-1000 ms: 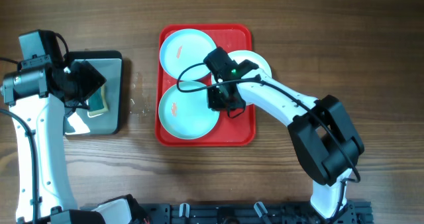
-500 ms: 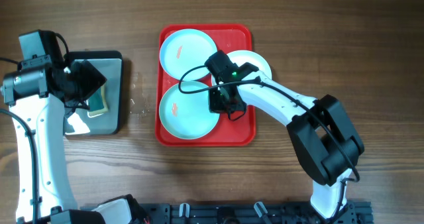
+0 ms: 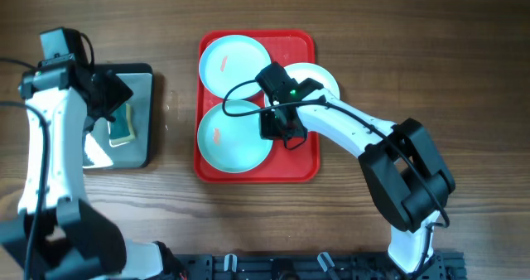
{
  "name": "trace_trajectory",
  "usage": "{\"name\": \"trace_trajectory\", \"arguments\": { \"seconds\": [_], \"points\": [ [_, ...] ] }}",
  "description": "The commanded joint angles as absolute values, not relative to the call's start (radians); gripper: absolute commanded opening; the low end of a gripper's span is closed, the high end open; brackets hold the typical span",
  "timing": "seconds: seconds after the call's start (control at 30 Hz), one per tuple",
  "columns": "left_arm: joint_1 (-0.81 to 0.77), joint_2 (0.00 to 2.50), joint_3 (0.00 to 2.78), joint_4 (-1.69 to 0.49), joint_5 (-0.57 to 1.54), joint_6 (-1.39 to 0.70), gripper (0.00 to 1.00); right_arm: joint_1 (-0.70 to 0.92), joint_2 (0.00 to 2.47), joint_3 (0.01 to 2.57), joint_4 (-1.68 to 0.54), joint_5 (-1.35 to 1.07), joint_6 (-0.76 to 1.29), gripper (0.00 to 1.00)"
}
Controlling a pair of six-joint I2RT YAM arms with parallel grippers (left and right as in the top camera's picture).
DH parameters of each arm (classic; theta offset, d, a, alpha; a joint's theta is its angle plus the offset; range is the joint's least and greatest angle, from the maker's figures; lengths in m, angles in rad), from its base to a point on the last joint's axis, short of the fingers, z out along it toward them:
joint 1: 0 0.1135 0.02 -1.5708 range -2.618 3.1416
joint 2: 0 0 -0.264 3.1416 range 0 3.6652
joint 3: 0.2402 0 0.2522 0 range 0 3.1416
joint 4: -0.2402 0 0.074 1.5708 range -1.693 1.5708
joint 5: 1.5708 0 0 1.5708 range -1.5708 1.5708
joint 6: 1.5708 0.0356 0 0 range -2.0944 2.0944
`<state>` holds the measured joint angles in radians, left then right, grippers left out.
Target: Clean dirty plates on tray and stack at the side
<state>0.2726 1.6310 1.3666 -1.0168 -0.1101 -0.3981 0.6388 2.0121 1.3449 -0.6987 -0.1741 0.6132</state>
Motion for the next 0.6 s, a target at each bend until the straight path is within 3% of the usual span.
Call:
{"name": "trace_trajectory", "arguments": {
  "seconds": [0.0, 0.1, 0.57],
  "points": [
    [0.279, 1.7, 1.378, -0.986, -0.185, -0.285, 0.75, 0.642, 2.022, 1.34, -0.693, -0.152, 0.628, 0.04],
    [0.284, 1.744, 1.378, -0.957, -0.208, -0.261, 0.68, 0.642, 2.022, 1.34, -0.693, -0.152, 0.628, 0.05],
    [0.313, 1.866, 1.348, -0.886, -0.199, -0.261, 0.74, 0.642, 2.022, 1.34, -0.693, -0.151, 0.628, 0.04]
  ]
}}
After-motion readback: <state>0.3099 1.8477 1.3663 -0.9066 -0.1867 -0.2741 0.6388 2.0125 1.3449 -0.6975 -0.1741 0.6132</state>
